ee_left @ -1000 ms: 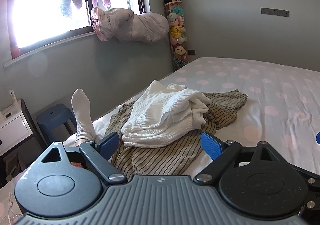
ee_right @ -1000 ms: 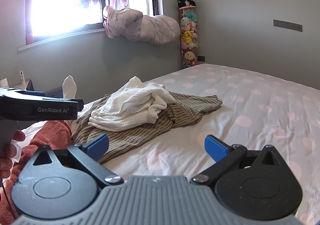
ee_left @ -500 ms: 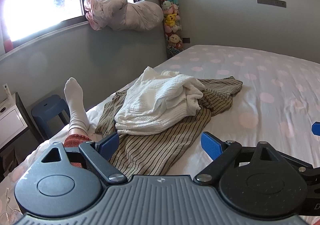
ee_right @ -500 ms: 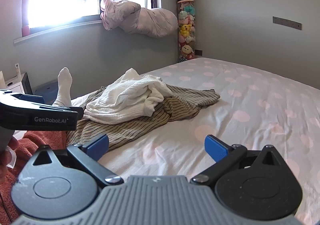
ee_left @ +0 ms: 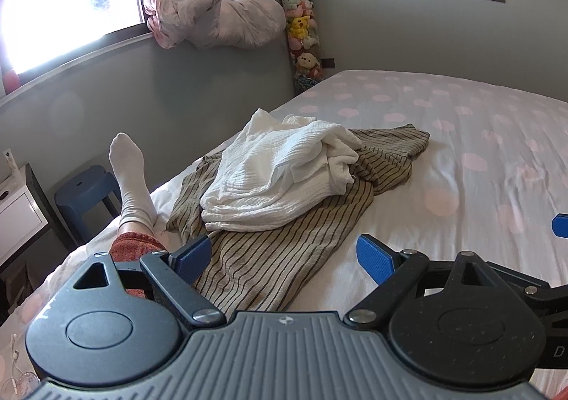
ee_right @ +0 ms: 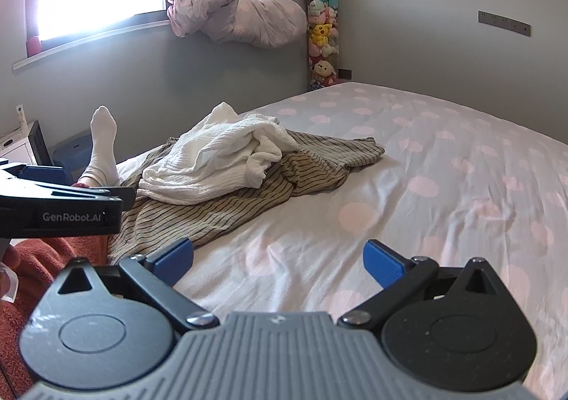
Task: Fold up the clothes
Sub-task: 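Move both tools toward the white muslin cloth on the bed, then close the right gripper on the white cloth while the left gripper closes on it too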
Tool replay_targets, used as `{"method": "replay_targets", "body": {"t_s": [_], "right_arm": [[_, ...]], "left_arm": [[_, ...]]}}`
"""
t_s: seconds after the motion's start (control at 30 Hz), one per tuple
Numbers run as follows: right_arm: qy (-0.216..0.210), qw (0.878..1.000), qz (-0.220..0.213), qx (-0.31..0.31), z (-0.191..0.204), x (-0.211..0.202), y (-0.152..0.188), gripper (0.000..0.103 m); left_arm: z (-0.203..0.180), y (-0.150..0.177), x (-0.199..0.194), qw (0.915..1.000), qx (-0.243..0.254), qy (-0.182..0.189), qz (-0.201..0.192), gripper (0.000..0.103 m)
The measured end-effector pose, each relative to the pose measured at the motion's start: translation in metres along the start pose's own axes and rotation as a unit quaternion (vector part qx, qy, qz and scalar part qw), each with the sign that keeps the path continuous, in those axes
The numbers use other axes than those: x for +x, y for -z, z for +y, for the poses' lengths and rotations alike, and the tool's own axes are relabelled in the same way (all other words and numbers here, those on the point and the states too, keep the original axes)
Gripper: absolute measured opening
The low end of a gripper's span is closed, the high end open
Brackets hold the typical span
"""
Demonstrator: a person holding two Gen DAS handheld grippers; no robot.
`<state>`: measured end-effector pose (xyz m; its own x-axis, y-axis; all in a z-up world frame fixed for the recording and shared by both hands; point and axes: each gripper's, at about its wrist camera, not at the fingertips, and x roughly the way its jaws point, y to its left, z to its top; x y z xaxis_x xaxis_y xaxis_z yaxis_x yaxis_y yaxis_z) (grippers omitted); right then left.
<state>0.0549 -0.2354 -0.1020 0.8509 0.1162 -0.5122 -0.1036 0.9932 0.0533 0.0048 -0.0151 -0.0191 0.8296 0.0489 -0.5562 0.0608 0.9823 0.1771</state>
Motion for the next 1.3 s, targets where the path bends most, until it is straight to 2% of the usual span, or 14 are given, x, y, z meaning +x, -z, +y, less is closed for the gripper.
{"method": "replay_targets", "body": {"t_s": [0.77,0.97,1.17,1.23,1.3], "right_arm": [[-0.016,0.999,0.029,-0.006,-0.002,0.030,-0.003,0.102],[-0.032,0.999,0.032,-0.022,-0.005,0.052,-0.009,0.102],[-0.055,0.997,0.026,-0.039,-0.008,0.092,-0.030,0.101],[-0.062,0.997,0.022,-0.048,-0.007,0.107,-0.038,0.098],[-0.067,0.996,0.021,-0.055,-0.007,0.126,-0.047,0.091]], "left_arm": [[0.002,-0.001,0.020,0.9997,0.009,0.003,0.024,0.089],[0.011,-0.013,0.042,0.9993,0.022,-0.003,0.030,0.090],[0.021,-0.034,0.078,0.9986,0.041,-0.008,0.032,0.089],[0.022,-0.044,0.092,0.9984,0.048,-0.005,0.028,0.090],[0.022,-0.054,0.108,0.9983,0.055,-0.002,0.019,0.089]]}}
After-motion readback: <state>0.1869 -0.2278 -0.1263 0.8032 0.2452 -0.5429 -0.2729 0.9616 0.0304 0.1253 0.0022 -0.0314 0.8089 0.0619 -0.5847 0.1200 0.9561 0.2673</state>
